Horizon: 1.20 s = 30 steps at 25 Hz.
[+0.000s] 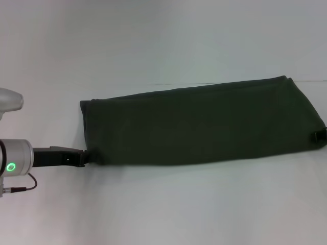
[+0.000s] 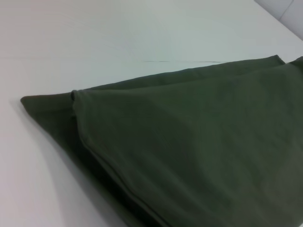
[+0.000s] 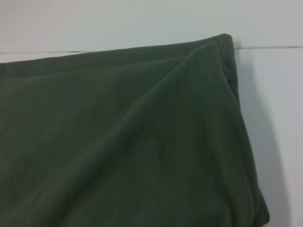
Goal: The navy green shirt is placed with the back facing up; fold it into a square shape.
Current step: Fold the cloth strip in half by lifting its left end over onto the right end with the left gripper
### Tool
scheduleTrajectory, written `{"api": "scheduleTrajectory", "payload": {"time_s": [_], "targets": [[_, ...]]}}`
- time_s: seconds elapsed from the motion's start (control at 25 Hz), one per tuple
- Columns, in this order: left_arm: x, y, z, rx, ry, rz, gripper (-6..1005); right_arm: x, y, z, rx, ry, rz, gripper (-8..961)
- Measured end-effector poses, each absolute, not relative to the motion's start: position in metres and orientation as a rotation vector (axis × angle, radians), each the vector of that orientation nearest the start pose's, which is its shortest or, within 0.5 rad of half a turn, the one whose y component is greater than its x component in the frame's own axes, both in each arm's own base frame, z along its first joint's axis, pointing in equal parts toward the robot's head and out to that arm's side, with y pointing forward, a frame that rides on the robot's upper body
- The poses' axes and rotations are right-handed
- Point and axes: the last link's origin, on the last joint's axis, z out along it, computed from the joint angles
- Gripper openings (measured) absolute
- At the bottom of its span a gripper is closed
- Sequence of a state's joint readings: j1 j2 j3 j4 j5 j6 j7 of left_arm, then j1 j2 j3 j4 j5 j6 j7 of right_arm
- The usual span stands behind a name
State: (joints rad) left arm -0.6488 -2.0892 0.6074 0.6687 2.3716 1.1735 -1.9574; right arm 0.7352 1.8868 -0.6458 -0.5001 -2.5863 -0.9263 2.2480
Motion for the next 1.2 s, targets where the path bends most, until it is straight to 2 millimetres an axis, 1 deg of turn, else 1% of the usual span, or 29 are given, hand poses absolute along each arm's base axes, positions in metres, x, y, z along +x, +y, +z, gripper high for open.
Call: {"api": "scheduleTrajectory", "payload": {"time_s": [0.24, 0.48, 0.68, 0.92, 1.04, 1.2], "targets": [[-0.293, 0.383, -0.001, -2.342, -1.263, -0.286, 27, 0.346, 0.42, 0.073, -1.977, 1.363, -0.004, 292], [-0.292, 0.383, -0.001, -2.343, -1.263, -0.289, 27, 0.347, 0.419, 0.072, -1.992, 1.34, -0.008, 283], [-0.292, 0.383, -0.001, -2.345, -1.263, -0.291, 27, 0.348, 0.418, 0.073, -1.993, 1.342, -0.006, 183], [-0.291, 0.384, 0.003, -2.34, -1.268, -0.296, 26, 0.354, 0.411, 0.075, -1.985, 1.353, -0.003, 17], [-0.292, 0.384, 0.01, -2.341, -1.279, -0.313, 26, 0.356, 0.402, 0.078, -2.006, 1.366, 0.038, 18], [-0.295, 0.381, 0.022, -2.347, -1.294, -0.328, 26, 0.357, 0.383, 0.082, -2.051, 1.387, 0.136, 19]]}}
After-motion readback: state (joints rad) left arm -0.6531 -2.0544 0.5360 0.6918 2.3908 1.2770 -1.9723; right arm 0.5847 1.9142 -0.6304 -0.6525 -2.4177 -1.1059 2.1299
